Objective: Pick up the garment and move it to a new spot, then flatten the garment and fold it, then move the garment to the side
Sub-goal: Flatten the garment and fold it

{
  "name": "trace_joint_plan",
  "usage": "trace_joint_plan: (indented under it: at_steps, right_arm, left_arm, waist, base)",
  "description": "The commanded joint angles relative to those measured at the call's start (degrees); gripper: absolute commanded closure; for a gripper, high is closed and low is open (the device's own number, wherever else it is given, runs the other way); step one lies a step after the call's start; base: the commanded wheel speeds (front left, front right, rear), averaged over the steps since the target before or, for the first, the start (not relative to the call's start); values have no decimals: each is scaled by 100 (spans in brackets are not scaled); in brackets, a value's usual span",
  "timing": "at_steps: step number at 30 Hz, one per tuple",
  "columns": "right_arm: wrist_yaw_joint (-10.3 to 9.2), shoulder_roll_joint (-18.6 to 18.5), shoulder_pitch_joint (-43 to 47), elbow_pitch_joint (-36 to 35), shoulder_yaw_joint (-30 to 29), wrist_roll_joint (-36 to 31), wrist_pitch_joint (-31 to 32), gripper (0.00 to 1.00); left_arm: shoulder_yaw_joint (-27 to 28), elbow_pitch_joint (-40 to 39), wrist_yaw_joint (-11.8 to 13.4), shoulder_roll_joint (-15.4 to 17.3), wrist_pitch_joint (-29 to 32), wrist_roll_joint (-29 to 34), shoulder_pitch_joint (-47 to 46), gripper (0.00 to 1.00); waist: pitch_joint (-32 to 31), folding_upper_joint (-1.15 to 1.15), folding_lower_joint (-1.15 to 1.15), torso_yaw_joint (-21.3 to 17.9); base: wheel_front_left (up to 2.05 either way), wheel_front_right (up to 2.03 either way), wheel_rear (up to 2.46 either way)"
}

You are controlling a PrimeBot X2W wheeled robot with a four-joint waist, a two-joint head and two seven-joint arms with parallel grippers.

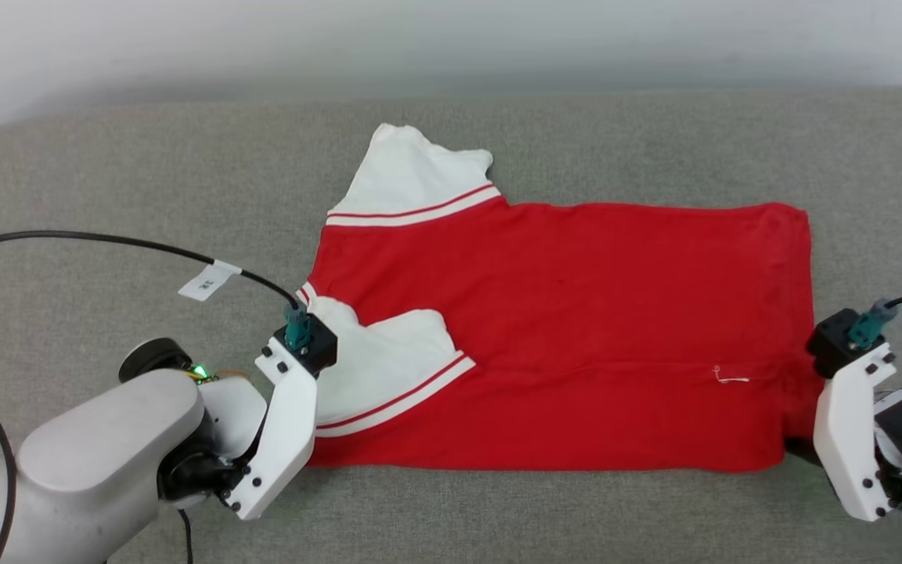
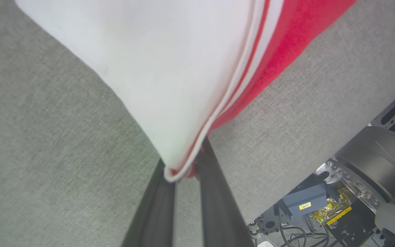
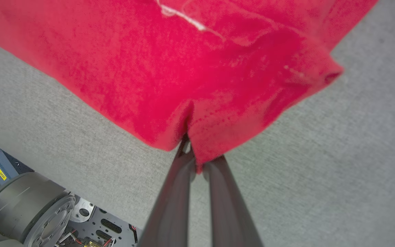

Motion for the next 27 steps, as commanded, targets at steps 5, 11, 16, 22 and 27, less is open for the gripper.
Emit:
trace_joint_plan:
  at_steps: [5,11,16,22,27]
  right_arm:
    - [-4,-391,45,-412,62,215,-322,100]
    - [-4,-884,459,-895,14,416,-471,100]
    - [-4,-1126,910,-1070,-70,539,-433,100]
    - [-4,-1142,1412,-991,-30,494,-314,100]
    - [-4,-940,1595,-791,-132,416,-374,100]
  left_arm:
    - [6,-125,1,219,-68,-101,248,100]
    - [4,-520,1,476,-11,-156,571,100]
    - [5,-804,2,608,66,-121,914,100]
    - [5,-769,39,561,-9,-139,1206,100]
    - [3,-621,33,498,-93,-76,1327,100]
  waist:
    - [-332,0,0,-11]
    - [-524,0,0,15]
    - [-565,0,0,16]
    - [-480,0,0,56]
    - [-397,0,0,58]
  base:
    - [0,0,0]
    - [0,0,0]
    - [0,0,0]
    - [0,0,0]
    - [0,0,0]
